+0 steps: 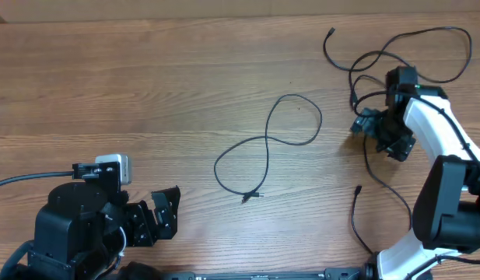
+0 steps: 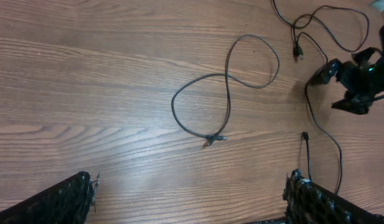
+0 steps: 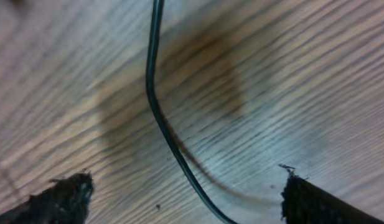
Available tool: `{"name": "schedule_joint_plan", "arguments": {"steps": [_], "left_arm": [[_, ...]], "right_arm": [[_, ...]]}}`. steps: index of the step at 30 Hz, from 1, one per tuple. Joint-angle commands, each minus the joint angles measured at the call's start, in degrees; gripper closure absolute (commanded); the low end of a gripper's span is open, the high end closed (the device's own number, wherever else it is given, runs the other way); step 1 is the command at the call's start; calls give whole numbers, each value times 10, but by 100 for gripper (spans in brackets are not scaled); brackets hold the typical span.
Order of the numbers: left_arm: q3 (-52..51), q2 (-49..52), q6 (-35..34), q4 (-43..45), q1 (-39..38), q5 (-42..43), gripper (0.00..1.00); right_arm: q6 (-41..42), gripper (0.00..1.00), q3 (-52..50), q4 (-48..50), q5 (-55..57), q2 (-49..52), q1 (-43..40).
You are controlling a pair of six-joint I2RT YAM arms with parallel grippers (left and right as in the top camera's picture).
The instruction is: Untangle cables
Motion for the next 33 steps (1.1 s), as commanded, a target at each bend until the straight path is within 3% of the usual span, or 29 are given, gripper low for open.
{"name": "schedule_joint_plan", "arguments": {"steps": [1,8,12,15,18,19,24,33], "left_arm": [[1,2,5,1,-4,-8,0],[1,2,5,1,-4,-8,0],[1,2,5,1,-4,-8,0],[1,2,5,1,-4,-8,0],[1,2,5,1,-4,-8,1],[1,2,5,1,-4,-8,0],[1,2,5,1,-4,-8,0],[1,2,5,1,-4,-8,0]], "right_arm": [[-2,6,-30,22,-5,1,2],[-2,28,-86,81,-33,1,2],[-2,46,-95,88,-33,1,2],[-2,66,-95,87,-33,1,2],[-1,93,-91,82,-33,1,2],[-1,96,-87,76,-33,1,1],[-2,96,-25,11,-33,1,1],[5,96,191,-177,-33,0,1]]}}
